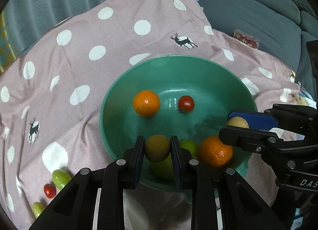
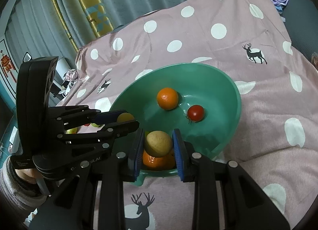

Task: Organize fruits
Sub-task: 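Open both tools to drop the fruits into the teal bowl, then withdraw both open tools from the bowl toward the tomatoes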

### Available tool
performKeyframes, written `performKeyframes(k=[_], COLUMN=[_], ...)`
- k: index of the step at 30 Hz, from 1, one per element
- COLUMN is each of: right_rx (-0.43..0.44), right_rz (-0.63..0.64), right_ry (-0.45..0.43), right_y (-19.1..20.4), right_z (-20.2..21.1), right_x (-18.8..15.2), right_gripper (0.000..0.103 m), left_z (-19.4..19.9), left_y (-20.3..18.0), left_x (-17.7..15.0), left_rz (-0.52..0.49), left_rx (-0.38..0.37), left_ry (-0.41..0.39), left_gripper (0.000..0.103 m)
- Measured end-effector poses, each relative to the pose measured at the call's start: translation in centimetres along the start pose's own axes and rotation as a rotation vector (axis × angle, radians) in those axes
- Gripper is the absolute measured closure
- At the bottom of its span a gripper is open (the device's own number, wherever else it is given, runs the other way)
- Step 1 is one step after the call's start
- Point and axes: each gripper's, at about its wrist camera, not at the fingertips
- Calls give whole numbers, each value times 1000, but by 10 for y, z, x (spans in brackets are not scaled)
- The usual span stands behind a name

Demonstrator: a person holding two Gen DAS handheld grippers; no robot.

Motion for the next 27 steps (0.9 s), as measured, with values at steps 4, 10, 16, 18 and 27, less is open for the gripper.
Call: performKeyframes(k=[4, 10, 16, 18, 27], right_rx=[2, 0, -7, -7, -49], right_rz=[3, -1, -14, -23, -65], right_ry=[7, 14, 10, -3, -75], right_y=[0, 0, 0, -1, -13], right_z=[-2, -4, -2, 2, 30], right_x=[0, 0, 0, 2, 7], right_gripper=[73, 72, 64, 59, 56], left_z=[-2, -1, 4, 8, 53], left_y=[0, 0, 2, 5, 45], left_x=[-1, -2, -2, -1, -8], left_rz=[0, 2, 18, 35, 153], left_rx=[2, 1, 4, 0, 23], left_ry=[9, 8, -5, -24, -103], left_gripper=[77, 77, 58, 43, 37])
Point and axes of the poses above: each gripper's, at about its wrist camera, not at the fingertips, and z roughly against the way its jaws point, y to its left, x to its top, and after that the axes turned 11 degrees about -y, right-handed
